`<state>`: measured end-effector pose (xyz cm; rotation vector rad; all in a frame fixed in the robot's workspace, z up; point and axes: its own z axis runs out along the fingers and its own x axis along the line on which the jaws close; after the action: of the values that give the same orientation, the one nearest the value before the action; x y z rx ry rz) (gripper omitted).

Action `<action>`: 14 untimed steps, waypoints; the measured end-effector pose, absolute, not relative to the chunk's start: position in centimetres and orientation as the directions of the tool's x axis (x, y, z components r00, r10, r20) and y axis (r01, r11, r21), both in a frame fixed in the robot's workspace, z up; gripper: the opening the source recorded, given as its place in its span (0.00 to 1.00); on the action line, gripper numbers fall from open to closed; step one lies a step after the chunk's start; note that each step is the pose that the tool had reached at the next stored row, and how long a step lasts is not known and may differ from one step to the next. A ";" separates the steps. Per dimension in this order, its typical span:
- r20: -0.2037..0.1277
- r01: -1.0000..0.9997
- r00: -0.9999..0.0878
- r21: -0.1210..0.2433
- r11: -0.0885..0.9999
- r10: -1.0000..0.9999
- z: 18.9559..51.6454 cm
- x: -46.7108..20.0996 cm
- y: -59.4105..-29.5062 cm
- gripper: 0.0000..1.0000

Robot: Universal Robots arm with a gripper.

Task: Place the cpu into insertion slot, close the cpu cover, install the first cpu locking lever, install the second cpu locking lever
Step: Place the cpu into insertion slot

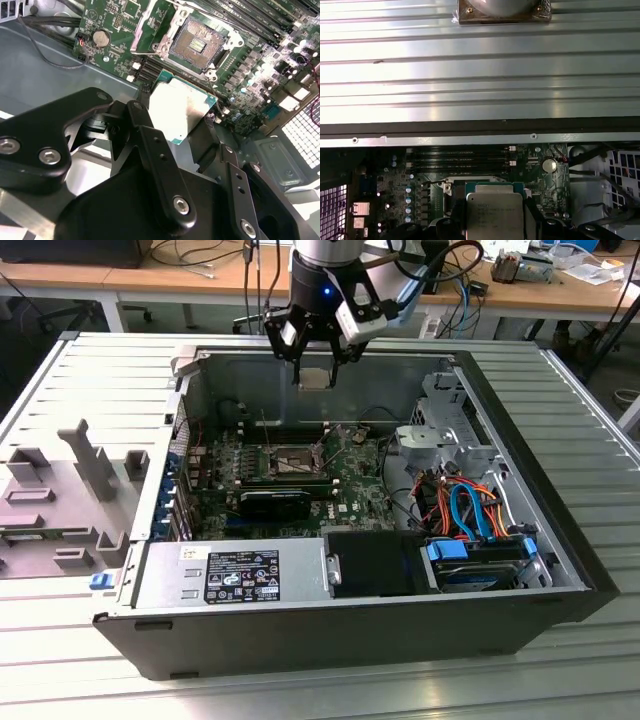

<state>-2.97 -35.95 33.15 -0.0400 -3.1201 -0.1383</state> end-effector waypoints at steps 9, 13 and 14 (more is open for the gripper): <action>0.019 0.026 -1.000 0.088 0.996 0.025 33.1 -3.0 -36.4 0.55; 0.019 0.026 -1.000 0.088 0.996 0.025 33.0 -3.0 -36.5 0.55; 0.019 0.026 -1.000 0.088 0.996 0.025 33.0 -3.0 -36.5 0.55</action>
<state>-2.97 -36.51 33.01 -0.0400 -3.1201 -0.1382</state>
